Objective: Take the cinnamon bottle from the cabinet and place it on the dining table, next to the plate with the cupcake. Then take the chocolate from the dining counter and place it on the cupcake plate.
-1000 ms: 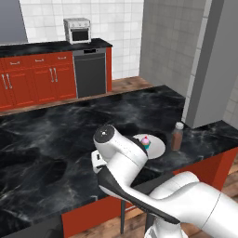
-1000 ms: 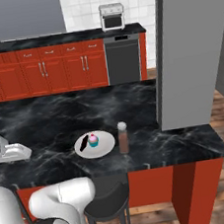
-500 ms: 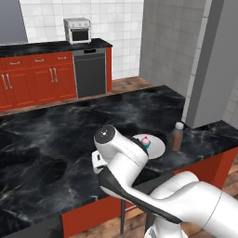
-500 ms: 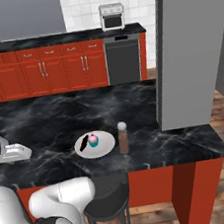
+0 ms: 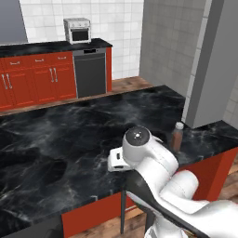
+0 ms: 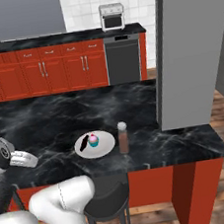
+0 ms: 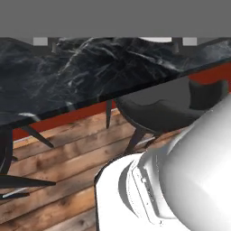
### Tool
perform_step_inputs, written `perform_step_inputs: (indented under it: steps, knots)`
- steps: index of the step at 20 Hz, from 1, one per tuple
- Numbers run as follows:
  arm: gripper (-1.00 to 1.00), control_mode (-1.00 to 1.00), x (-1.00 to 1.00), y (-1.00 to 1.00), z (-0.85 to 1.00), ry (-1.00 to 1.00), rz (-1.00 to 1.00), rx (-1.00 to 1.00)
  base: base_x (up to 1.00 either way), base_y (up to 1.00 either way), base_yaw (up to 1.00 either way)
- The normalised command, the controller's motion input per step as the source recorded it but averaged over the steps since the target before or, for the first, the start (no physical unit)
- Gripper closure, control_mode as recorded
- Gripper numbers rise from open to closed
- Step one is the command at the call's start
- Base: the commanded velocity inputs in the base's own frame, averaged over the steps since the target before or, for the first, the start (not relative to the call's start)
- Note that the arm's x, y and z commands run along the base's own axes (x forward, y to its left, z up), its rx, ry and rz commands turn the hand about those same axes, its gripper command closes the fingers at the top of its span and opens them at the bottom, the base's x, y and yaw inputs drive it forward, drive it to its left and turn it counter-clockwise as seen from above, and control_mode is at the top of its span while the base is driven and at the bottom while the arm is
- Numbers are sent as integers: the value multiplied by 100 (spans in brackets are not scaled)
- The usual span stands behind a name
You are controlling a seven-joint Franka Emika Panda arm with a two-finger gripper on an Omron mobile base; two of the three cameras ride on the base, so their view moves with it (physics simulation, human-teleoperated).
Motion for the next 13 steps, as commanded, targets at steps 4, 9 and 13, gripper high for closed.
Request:
perform_step_inputs:
  steps: [4, 9, 13]
  knots:
    - [-100, -100, -70, -37, 11, -23, 0, 21, 0, 0, 0]
    - [-100, -100, -23, -40, 25, -14, -1, 23, 0, 0, 0]
    - [-100, -100, 2, -77, 35, 0, 0, 30, 0, 0, 0]
